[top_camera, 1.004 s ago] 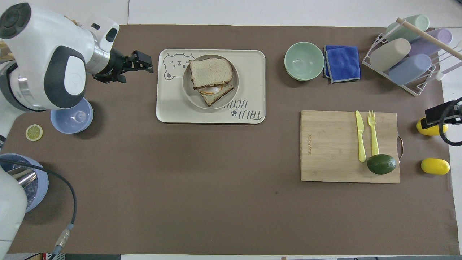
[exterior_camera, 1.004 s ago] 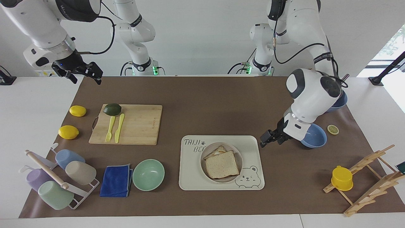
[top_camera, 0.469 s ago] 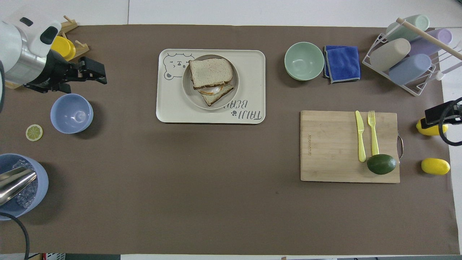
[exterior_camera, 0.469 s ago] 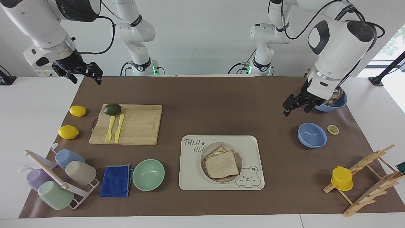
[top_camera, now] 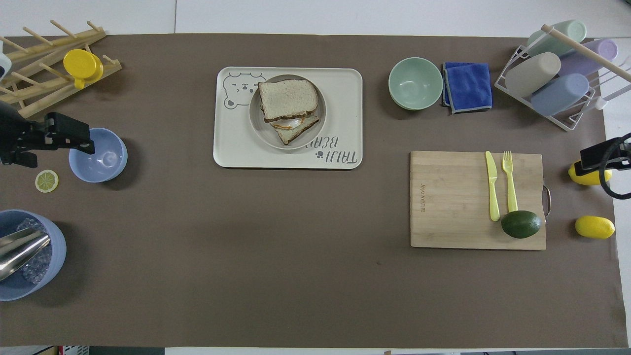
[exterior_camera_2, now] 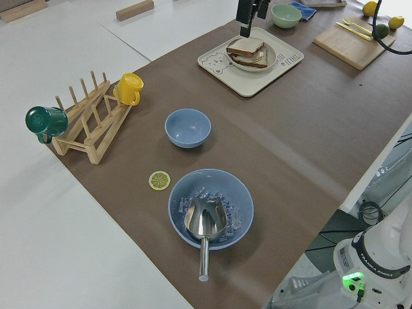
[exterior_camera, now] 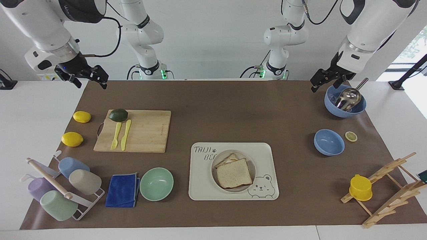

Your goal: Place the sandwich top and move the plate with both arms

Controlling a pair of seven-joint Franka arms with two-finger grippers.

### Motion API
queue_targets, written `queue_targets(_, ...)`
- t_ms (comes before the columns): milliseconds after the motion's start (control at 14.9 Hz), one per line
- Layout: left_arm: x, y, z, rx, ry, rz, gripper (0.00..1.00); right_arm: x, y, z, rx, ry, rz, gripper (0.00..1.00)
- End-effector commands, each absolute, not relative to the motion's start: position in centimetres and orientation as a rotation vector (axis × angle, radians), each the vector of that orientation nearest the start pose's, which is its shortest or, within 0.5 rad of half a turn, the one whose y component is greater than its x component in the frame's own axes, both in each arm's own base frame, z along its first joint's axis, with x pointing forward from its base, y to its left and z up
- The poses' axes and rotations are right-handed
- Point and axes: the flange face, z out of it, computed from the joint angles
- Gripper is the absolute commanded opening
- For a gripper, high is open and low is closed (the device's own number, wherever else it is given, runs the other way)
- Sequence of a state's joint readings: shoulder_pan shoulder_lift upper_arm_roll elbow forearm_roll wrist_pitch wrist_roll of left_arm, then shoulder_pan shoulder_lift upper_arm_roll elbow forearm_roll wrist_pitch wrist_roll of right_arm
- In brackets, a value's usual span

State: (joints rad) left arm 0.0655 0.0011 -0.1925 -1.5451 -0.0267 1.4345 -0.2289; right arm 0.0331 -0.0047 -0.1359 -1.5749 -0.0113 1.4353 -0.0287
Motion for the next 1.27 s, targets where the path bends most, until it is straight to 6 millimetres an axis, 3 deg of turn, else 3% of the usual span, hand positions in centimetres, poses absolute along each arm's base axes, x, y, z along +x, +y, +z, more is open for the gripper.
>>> queue_targets(0,50.4,-7.3,61.1,-3.097,-0.072,0.246,1.00,53.4,-5.8,61.8,-3.127,0.079,0.185,1.00)
queue_targets(134,49.4,-7.6,60.4,-3.088,-0.083,0.261,1.00,53.4,-5.8,61.8,-3.127,0.079,0.185,1.00)
queue_targets(335,50.0,-8.4,60.6,-3.110,-0.063,0.186,1.00,53.4,-5.8,61.8,-3.125,0.079,0.184,1.00)
queue_targets(469,50.6,-7.7,60.5,-3.131,-0.084,0.176,1.00,53.4,-5.8,61.8,-3.125,0.079,0.184,1.00)
queue_targets(669,51.8,-7.7,62.3,-3.166,-0.091,0.161,1.00,53.4,-5.8,61.8,-3.125,0.079,0.184,1.00)
queue_targets(803,51.5,-8.4,62.1,-3.159,-0.060,0.174,1.00,53.4,-5.8,61.8,-3.125,0.077,0.184,1.00)
queue_targets(1205,51.2,-8.2,62.1,-3.159,-0.060,0.179,1.00,53.4,-5.7,61.8,-3.124,0.077,0.184,1.00)
